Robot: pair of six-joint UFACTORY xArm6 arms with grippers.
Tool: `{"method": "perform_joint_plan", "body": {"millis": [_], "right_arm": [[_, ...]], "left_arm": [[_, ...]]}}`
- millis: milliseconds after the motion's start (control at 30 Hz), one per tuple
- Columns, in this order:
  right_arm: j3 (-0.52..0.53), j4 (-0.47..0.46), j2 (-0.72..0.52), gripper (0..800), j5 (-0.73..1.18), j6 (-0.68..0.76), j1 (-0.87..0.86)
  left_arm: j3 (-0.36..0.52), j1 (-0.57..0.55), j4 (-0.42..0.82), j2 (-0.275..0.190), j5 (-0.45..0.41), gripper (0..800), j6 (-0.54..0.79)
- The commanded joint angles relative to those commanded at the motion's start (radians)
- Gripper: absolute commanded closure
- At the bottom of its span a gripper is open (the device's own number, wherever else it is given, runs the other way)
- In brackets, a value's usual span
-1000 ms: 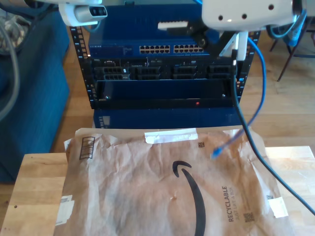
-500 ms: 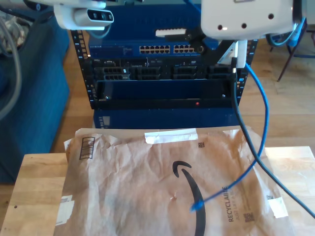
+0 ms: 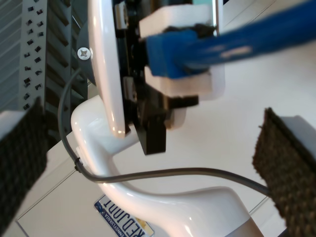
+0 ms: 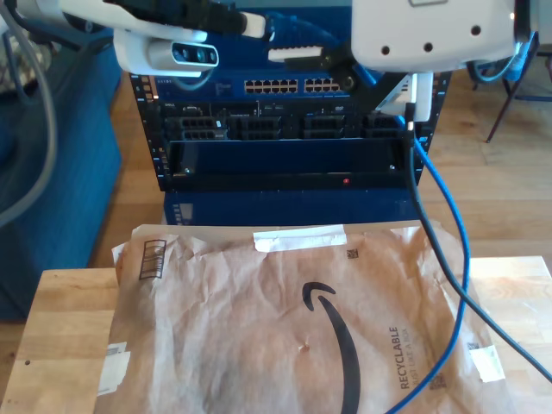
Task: Grab the cable and plug it in
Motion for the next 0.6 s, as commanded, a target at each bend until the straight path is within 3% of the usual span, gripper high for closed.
{"method": "perform_joint_plan", "body": {"millis": [600], "right_arm": [[0.038, 0.0, -0.023, 260, 0.0, 0.0, -0.002]], "left_arm": [[-0.003, 0.0, -0.006, -0.002, 0.0, 767, 0.0]]}}
